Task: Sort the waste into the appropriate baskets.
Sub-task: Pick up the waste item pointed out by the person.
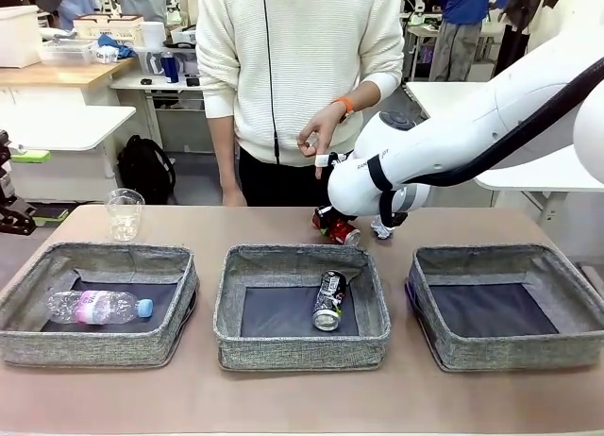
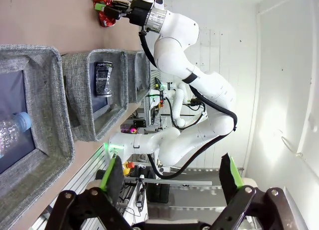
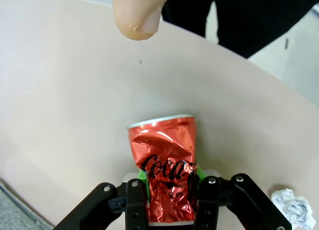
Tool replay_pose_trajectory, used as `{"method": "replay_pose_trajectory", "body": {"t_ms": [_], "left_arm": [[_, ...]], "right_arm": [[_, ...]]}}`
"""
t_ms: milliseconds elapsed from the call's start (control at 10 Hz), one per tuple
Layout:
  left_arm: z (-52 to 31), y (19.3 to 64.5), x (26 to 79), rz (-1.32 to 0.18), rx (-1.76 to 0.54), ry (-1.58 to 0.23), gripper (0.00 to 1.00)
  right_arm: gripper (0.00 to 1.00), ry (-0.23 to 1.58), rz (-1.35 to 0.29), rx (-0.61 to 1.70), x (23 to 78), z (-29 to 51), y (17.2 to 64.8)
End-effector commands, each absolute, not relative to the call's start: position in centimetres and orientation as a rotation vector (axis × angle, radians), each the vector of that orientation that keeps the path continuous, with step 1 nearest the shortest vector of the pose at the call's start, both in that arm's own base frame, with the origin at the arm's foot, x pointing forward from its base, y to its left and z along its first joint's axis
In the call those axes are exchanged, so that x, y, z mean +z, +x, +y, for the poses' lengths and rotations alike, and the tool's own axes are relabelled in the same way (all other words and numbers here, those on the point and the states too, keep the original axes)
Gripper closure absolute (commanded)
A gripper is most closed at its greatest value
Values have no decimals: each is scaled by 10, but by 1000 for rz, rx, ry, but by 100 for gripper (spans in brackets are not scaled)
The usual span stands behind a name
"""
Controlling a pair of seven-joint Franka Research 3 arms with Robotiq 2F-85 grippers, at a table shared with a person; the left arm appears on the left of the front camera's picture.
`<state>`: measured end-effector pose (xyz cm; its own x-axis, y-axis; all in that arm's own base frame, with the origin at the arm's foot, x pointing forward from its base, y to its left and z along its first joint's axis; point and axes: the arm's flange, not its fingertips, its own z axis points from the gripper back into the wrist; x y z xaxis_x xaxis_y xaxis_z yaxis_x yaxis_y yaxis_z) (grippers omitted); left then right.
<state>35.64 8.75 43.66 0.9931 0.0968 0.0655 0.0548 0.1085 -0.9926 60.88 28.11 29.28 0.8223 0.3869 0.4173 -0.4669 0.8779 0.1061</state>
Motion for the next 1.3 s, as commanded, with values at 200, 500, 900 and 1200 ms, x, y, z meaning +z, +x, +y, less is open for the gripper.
{"method": "replay_pose_trajectory", "body": {"t_ms": [200,500,900,1200], "left_arm": [[88,352,438,-124,15,-1466,0],[88,352,438,-124,15,-1466,0],[88,352,438,-124,15,-1466,0],[88,352,438,-124,15,-1466,0]], "right_arm": [[100,192,-407,429,311,278,606],[100,193,-467,457,432,235,543],[100,194,-449,268,542,171,405],[100,236,-498,106,533,144,353]]}}
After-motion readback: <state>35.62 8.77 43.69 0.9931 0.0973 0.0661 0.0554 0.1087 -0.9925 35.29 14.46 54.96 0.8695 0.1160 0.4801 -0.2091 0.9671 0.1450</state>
